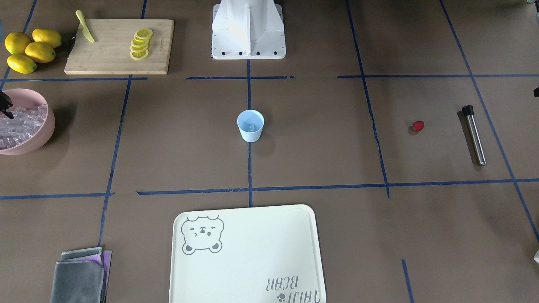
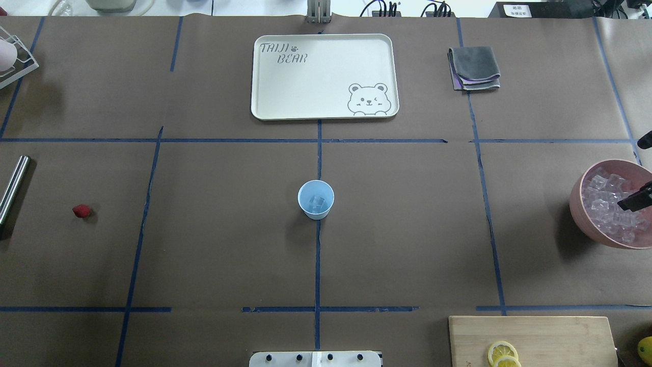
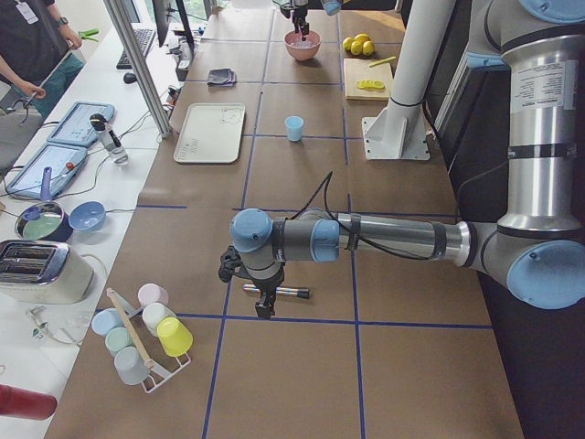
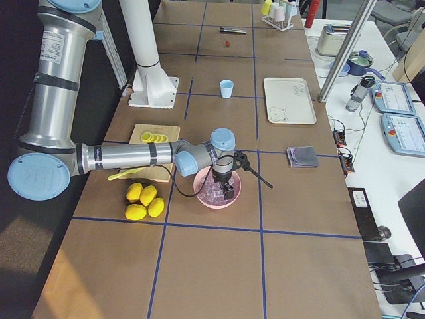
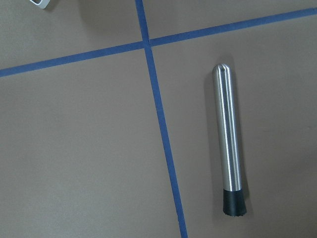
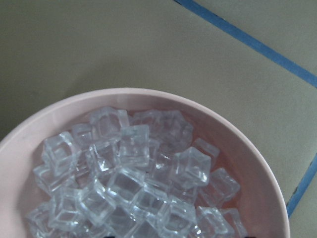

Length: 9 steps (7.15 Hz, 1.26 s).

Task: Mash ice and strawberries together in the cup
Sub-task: 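Lower the right gripper into the bowl and grasp a third ice cube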

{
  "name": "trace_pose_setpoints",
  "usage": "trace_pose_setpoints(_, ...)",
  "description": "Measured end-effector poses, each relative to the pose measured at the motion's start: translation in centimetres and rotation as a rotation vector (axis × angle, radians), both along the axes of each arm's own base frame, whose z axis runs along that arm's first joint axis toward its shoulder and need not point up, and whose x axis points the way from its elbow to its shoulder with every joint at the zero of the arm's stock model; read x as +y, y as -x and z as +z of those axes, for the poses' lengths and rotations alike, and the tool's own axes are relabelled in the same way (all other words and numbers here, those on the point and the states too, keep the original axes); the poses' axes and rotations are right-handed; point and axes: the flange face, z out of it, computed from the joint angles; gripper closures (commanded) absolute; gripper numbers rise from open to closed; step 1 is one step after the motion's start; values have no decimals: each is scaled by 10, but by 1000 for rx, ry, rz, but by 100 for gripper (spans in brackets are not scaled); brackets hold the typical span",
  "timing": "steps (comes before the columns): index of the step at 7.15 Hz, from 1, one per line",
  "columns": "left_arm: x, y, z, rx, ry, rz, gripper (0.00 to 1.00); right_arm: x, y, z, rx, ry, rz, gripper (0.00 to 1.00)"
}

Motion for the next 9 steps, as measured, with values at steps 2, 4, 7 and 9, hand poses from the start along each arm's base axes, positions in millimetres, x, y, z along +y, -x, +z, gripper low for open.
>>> trace_pose_setpoints(2, 1, 0, 1, 0, 3, 0, 0, 5, 0, 7, 9, 15, -9, 31)
trace_pose_setpoints(4, 2, 0, 2, 0, 5, 0, 0, 13, -4, 15, 17, 29, -14, 66)
trace_pose_setpoints(7, 2, 0, 1, 0, 2, 0, 0, 13, -4, 10, 10, 23, -15, 97)
trace_pose_setpoints(9, 2, 0, 1, 0, 3, 0, 0, 10, -4, 6, 2, 16, -11, 99)
